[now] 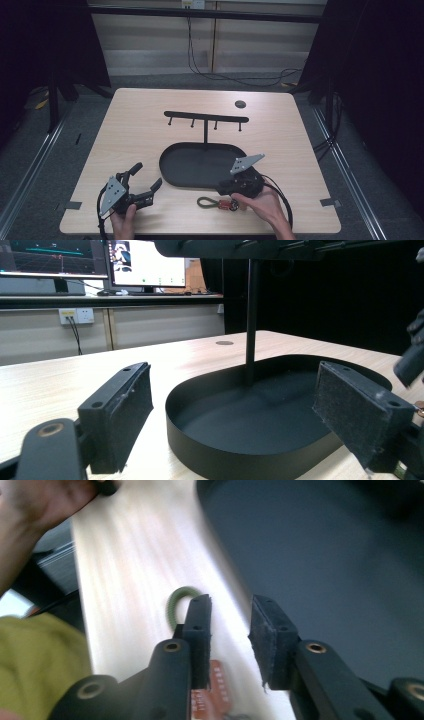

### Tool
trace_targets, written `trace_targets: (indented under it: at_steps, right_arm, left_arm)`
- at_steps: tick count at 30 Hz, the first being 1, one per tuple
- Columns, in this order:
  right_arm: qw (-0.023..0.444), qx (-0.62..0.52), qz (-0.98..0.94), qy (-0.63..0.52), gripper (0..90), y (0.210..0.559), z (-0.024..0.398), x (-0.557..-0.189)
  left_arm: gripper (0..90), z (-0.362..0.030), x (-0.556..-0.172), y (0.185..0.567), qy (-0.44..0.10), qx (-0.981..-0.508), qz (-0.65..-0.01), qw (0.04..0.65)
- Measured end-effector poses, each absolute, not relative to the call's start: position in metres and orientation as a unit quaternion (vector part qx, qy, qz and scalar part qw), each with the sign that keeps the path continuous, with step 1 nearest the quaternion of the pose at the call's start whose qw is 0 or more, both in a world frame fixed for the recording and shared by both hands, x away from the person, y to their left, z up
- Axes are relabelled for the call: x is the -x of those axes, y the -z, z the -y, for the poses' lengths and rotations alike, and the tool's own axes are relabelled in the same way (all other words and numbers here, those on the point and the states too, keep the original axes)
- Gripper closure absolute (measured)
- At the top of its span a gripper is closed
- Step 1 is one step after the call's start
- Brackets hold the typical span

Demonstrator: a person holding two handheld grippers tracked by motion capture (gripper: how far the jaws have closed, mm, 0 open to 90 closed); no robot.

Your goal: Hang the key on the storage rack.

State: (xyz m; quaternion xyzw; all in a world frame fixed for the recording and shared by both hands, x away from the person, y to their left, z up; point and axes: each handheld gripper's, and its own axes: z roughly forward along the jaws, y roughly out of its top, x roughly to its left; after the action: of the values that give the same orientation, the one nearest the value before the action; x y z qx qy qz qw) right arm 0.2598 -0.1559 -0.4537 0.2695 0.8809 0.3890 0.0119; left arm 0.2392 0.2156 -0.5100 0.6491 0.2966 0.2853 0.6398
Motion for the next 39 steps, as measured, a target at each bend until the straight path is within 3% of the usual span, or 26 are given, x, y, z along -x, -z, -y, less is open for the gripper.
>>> trace_targets:
  at_steps: [8,15,17,39]
  right_arm:
    - [-0.016,-0.254,-0.902,-0.348,80.2,0.46,0.142,-0.264]
    - [-0.024,-0.239,-0.925,-0.296,81.6,0.464,0.125,-0.267]
    - [-0.026,-0.242,-0.923,-0.299,77.4,0.465,0.123,-0.268]
    - [-0.048,-0.202,-0.96,-0.187,81.2,0.471,0.094,-0.277]
  left_arm:
    - [15.6,-0.215,-0.239,0.51,-0.286,-0.649,-0.296,0.64]
    - [15.6,-0.216,-0.239,0.51,-0.287,-0.649,-0.295,0.64]
    - [15.6,-0.216,-0.239,0.51,-0.286,-0.649,-0.295,0.64]
    - [15.6,-0.216,-0.239,0.51,-0.287,-0.649,-0.295,0.64]
